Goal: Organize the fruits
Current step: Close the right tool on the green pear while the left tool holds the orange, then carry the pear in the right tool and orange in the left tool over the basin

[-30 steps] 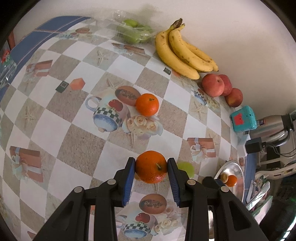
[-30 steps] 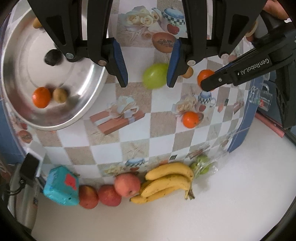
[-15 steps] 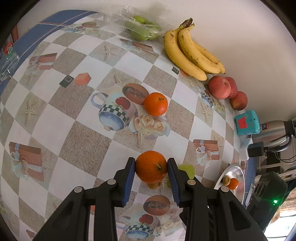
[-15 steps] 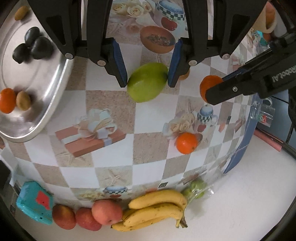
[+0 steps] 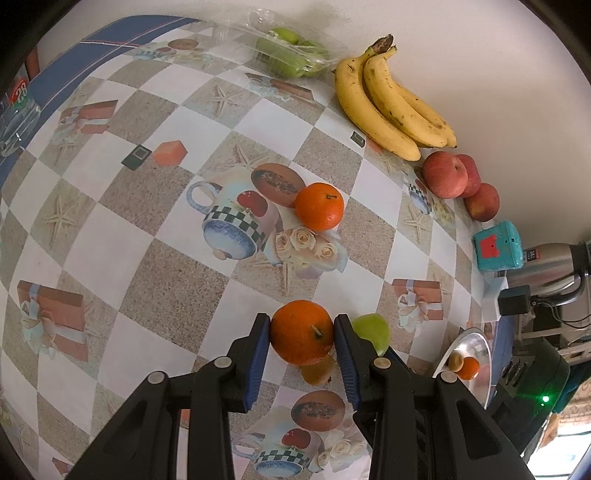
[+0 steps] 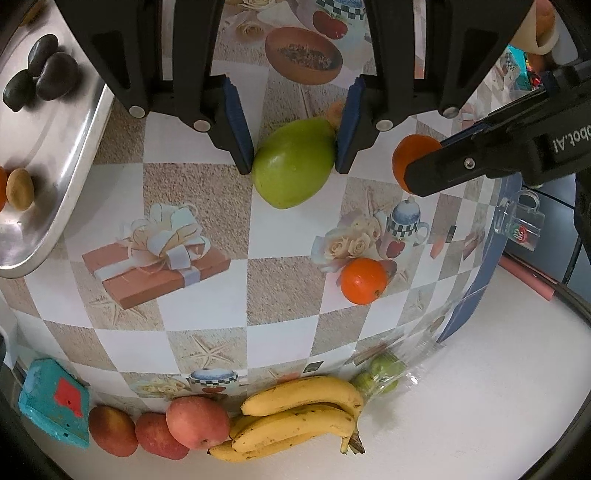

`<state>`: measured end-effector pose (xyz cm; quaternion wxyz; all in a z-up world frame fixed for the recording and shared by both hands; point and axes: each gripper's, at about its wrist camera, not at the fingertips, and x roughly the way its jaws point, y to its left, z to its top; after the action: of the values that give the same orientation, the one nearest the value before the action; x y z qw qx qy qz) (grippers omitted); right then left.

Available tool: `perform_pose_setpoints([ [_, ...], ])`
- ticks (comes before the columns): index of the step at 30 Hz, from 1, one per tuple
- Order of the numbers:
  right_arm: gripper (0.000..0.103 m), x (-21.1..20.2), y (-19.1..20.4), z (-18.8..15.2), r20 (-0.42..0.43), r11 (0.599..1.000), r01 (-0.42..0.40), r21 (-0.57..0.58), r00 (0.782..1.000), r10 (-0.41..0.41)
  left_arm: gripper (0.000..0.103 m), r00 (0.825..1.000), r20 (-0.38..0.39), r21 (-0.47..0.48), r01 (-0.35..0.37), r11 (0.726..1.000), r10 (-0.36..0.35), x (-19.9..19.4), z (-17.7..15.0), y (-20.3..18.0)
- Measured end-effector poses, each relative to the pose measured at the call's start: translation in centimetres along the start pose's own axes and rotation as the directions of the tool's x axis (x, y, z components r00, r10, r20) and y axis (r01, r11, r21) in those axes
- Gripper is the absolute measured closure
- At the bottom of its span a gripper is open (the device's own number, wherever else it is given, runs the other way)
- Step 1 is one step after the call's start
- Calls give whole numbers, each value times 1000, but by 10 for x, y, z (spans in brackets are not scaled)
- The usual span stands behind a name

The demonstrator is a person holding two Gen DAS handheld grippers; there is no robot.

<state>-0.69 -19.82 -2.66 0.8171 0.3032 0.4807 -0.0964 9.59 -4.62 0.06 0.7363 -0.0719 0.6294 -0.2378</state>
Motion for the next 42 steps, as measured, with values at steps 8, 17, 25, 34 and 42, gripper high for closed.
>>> perform_pose_setpoints([
  [8,56,-10,-5,1,20,998,-39,39,999,38,65,1000,4,-2,3,1000,-3,-2,0,0],
  [17,56,-49,-2,5,101,997,-58,56,994,52,65,1000,27,5,14,1000,-14,-12,1,-3],
  [25,56,-74,-4,-2,103,996,-11,89,995,2,65,999,42,27,24,999,-25,-19,-2,-10],
  [34,56,-98,-18,-10,135,991,21,129,990,-39,65,998,39,79,39,996,-42,-20,-12,-31],
  [42,56,-117,-60,-18,156,970,80,230,981,-117,65,997,-14,218,76,973,-75,-11,-42,-80],
])
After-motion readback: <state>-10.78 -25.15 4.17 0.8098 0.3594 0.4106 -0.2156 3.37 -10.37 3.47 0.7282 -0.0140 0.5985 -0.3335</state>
